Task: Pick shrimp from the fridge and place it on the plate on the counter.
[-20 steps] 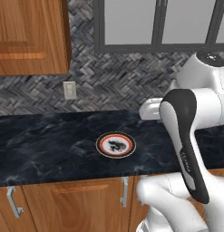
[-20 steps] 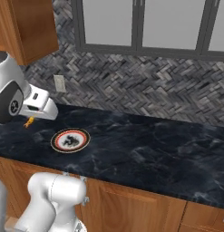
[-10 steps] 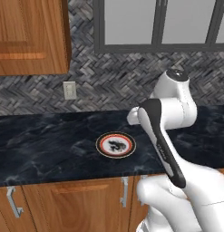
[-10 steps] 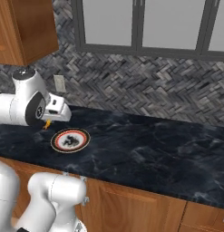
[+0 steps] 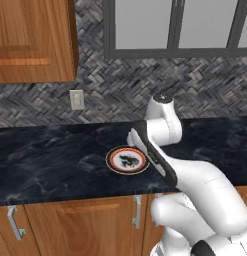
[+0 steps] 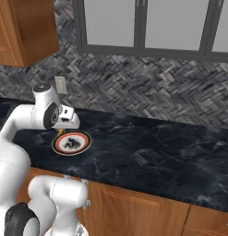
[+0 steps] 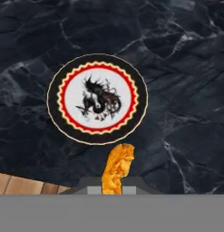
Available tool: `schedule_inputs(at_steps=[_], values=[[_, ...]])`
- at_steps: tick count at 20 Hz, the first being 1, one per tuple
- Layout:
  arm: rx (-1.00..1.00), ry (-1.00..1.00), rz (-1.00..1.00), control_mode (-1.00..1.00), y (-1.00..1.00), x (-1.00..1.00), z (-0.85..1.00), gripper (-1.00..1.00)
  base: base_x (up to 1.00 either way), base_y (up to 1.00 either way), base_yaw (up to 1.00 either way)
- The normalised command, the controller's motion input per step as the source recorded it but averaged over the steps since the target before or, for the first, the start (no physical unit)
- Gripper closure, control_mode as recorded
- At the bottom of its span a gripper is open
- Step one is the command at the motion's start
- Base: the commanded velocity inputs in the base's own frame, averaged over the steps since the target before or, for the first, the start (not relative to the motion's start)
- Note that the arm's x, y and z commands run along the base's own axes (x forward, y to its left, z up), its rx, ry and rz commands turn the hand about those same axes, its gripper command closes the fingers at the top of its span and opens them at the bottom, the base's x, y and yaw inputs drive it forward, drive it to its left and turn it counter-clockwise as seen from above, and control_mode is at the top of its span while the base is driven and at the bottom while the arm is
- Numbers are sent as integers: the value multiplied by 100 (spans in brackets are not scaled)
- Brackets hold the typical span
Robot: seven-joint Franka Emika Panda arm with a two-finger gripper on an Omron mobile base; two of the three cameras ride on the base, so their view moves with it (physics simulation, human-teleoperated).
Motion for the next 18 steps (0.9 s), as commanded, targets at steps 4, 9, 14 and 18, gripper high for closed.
schedule_inputs(at_steps=[4,9,14,18], values=[[0,17,0,-100,22,67,-66,100,0,0,0],[0,16,4,-100,3,85,-59,100,0,0,0],[0,15,3,-100,7,65,-42,100,0,0,0],[0,11,0,-100,17,36,-33,100,0,0,0]])
